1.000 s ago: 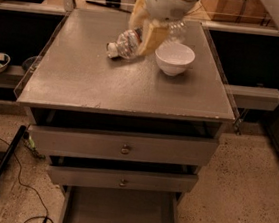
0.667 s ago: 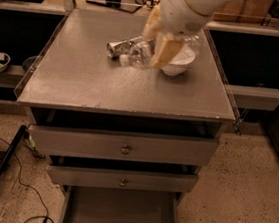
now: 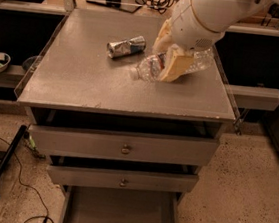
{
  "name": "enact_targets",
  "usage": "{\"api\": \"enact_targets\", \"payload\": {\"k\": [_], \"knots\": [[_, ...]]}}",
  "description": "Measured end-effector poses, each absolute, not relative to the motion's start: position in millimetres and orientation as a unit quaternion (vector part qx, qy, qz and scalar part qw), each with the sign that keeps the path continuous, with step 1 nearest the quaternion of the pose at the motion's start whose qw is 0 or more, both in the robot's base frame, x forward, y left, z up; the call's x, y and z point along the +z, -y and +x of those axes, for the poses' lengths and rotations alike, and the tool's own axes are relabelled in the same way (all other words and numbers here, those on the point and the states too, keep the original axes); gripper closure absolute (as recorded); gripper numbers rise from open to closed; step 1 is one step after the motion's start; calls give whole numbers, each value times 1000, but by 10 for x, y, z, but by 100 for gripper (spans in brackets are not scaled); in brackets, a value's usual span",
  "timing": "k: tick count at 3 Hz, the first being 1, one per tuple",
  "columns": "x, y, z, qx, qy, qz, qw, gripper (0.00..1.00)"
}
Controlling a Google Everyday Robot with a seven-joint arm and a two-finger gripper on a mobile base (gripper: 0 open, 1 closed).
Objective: Place water bottle into bottom drawer
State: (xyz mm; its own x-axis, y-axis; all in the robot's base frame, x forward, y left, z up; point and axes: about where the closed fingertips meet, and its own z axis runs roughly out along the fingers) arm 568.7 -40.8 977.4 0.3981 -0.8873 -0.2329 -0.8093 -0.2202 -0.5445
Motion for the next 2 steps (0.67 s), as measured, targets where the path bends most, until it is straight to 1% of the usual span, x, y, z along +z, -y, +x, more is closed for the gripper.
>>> {"api": "enact_targets", "payload": {"k": [1,2], "knots": [[9805,468,5473,-64,-549,-775,306,100],[9821,578,5081,-55,-557,-769,308,100]]}}
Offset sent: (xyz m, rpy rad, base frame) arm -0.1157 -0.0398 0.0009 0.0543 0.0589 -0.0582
